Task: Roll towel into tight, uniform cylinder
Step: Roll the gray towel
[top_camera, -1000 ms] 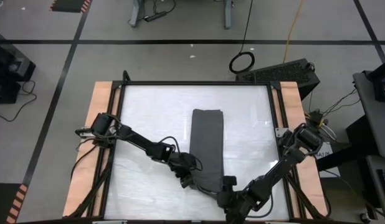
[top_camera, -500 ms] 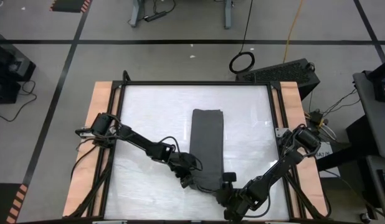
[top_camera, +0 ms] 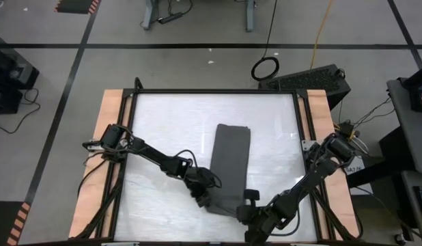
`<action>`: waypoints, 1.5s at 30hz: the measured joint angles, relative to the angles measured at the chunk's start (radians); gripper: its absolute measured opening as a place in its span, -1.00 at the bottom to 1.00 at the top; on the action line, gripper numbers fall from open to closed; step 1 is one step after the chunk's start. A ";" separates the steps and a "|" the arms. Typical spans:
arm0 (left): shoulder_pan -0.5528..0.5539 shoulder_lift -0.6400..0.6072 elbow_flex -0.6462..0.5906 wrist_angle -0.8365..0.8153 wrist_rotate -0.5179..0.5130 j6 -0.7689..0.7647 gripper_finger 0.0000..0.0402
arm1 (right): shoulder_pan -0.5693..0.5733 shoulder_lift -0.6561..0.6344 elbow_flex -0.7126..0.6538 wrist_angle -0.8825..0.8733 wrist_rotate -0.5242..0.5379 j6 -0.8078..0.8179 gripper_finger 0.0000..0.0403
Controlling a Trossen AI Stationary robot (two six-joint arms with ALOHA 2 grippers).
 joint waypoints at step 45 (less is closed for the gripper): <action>-0.226 -0.353 0.007 -0.225 -0.301 0.334 -0.20 | -0.136 -0.011 -0.002 0.064 -0.281 0.136 -0.99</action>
